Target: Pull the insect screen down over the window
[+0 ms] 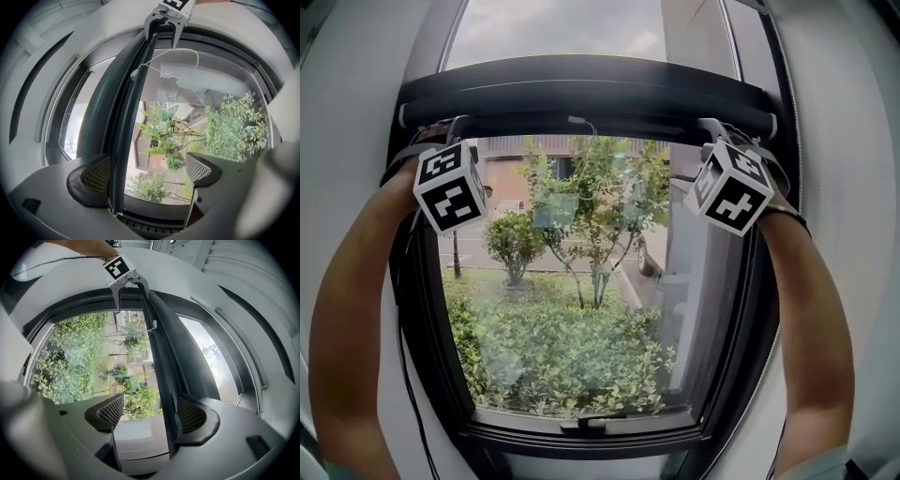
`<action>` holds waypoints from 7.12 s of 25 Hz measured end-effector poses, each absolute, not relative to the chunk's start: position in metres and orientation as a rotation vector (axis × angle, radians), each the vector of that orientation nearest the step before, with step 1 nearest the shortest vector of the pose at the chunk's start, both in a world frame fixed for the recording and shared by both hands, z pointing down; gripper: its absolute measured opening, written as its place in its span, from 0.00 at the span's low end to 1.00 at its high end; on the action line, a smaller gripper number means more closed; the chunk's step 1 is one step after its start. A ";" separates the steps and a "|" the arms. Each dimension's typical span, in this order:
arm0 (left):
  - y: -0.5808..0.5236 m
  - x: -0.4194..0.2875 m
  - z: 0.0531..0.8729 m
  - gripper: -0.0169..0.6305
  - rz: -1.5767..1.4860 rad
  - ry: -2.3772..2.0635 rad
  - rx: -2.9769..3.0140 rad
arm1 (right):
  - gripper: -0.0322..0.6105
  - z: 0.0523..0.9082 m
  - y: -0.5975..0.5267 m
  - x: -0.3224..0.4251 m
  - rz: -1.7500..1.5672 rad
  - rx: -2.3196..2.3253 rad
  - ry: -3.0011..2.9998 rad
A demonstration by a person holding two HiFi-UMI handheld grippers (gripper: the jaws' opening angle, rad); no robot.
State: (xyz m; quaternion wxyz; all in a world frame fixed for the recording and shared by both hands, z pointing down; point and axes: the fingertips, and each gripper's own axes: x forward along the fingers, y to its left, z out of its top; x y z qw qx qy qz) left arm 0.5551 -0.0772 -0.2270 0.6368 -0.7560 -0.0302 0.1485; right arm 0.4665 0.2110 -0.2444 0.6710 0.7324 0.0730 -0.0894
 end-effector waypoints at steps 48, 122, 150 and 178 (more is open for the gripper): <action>-0.089 0.570 -0.137 0.80 0.193 -0.110 -1.623 | 0.58 -0.154 0.209 0.469 0.025 1.571 0.064; -0.097 0.539 0.312 0.80 -0.046 -0.429 -1.565 | 0.58 0.295 0.206 0.442 0.482 1.522 -0.356; -0.097 0.541 0.388 0.80 -0.045 -0.393 -1.562 | 0.58 0.371 0.205 0.446 0.430 1.600 -0.293; -0.100 0.536 0.451 0.80 -0.162 -0.400 -1.524 | 0.58 0.431 0.206 0.439 0.565 1.577 -0.338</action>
